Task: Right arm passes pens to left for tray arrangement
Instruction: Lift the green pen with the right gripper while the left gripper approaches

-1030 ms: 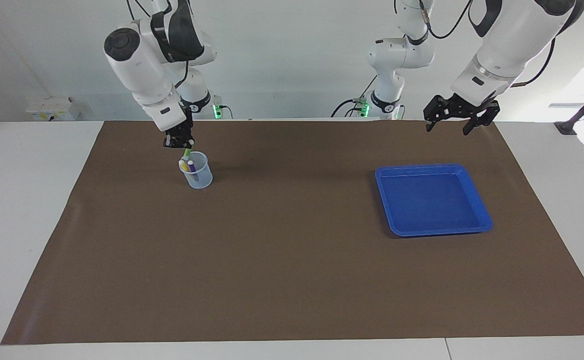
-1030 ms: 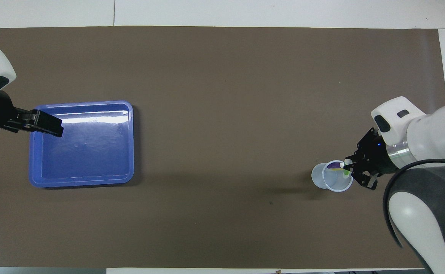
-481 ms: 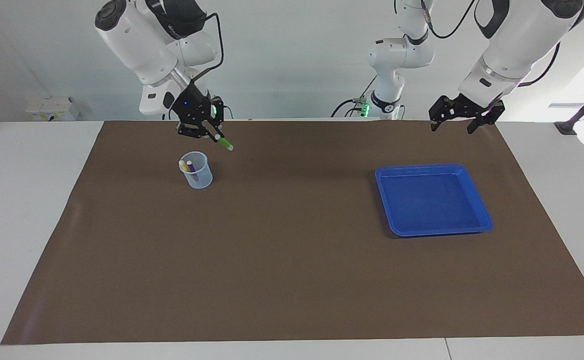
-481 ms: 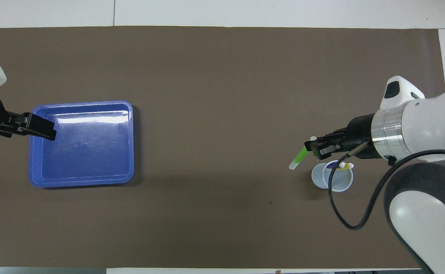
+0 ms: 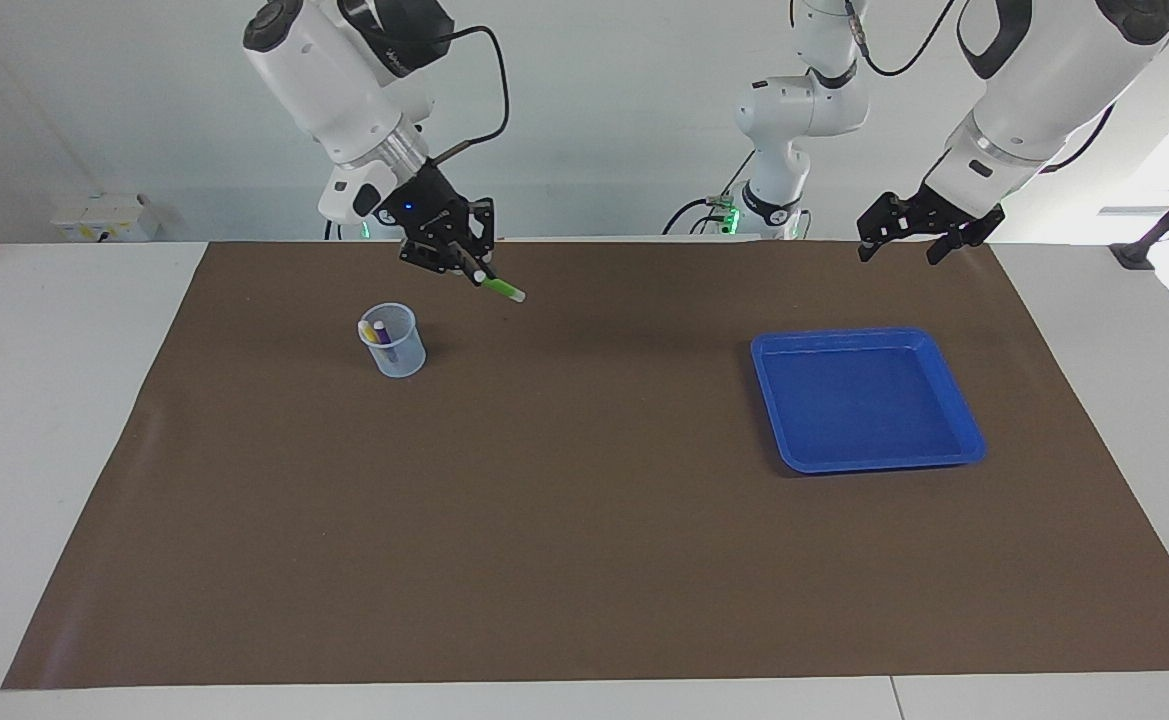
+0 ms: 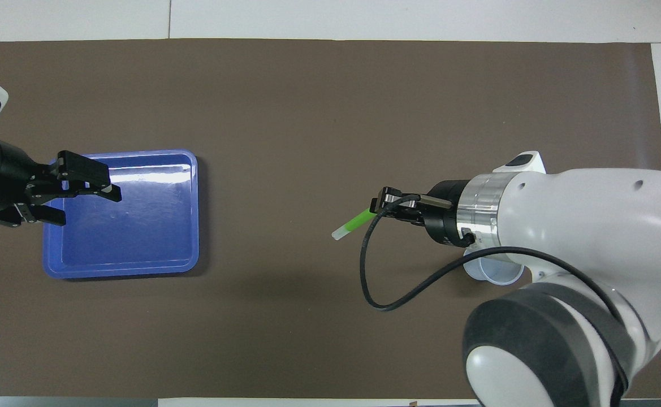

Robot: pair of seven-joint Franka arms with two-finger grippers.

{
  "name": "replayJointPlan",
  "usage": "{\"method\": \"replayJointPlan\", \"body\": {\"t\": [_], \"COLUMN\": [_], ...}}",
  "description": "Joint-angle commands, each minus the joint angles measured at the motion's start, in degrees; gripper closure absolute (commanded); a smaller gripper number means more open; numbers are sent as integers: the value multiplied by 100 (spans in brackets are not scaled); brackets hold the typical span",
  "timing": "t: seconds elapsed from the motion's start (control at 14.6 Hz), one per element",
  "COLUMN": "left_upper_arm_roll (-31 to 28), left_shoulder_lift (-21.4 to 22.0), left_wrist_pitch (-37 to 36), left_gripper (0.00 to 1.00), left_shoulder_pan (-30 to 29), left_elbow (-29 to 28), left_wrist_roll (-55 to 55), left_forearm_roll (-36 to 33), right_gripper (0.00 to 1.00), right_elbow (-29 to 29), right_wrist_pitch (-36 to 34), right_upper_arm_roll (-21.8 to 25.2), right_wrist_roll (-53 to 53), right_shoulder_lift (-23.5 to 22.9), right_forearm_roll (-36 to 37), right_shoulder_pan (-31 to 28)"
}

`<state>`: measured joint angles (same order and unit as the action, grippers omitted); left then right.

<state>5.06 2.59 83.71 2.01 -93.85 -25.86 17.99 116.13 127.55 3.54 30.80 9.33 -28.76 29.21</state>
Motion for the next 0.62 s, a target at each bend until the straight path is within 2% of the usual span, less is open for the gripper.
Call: {"method": "replayJointPlan", "body": {"t": [0.0,0.14,0.34,0.55], "left_upper_arm_roll": [74,284,373,373], "left_shoulder_lift": [250,303,513,838], "left_wrist_pitch": [373,811,1435,2060], "left_gripper": [0,0,0,0], "left_shoulder_pan": [71,142,273,440], "left_elbow": [-345,-528,-1020,-1662], "left_wrist_roll": [-1732,-3129,-4651,-6076], "left_forearm_roll": [695,1038,1556,2068], "right_gripper": [100,100,100,100], "right_elbow": [391,472,603,612], "right_wrist_pitch": [1014,1544,2316,2617], "right_upper_arm_roll": [24,24,24,24], "right_wrist_roll": [1398,2304,3254,3635], "right_shoulder_lift": [112,121,104,51], "right_forearm_roll": [-200,-209,-209,-209], "right_shoulder_pan": [356,699,1121,1455]}}
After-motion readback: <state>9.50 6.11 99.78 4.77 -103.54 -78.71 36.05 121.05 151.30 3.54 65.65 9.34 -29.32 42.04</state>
